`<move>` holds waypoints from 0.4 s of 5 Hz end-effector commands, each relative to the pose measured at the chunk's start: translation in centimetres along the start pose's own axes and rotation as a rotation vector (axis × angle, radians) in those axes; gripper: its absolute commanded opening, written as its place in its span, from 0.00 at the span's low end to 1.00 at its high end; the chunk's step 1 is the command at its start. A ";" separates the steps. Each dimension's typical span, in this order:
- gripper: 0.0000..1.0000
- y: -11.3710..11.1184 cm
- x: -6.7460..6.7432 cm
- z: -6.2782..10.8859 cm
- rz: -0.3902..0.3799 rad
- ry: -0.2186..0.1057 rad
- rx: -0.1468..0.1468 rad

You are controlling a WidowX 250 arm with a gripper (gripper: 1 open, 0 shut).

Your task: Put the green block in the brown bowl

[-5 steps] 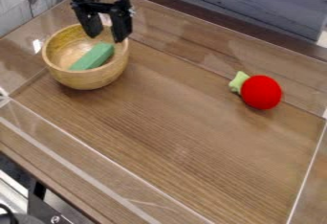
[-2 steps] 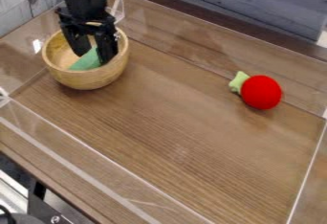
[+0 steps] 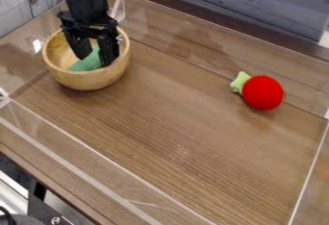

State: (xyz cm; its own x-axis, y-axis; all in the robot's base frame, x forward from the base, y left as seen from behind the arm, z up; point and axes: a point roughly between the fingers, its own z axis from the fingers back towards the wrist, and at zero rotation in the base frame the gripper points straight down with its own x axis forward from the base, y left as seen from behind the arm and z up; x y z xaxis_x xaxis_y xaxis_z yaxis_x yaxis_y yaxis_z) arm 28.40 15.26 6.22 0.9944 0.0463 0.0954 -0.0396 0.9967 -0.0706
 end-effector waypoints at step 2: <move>0.00 2.2 1.4 0.0 -0.037 -0.021 0.031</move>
State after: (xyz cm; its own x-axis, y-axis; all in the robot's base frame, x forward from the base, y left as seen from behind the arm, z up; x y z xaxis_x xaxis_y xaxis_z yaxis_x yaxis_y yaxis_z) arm 29.05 16.84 4.85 0.9968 0.0106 0.0796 -0.0055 0.9980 -0.0632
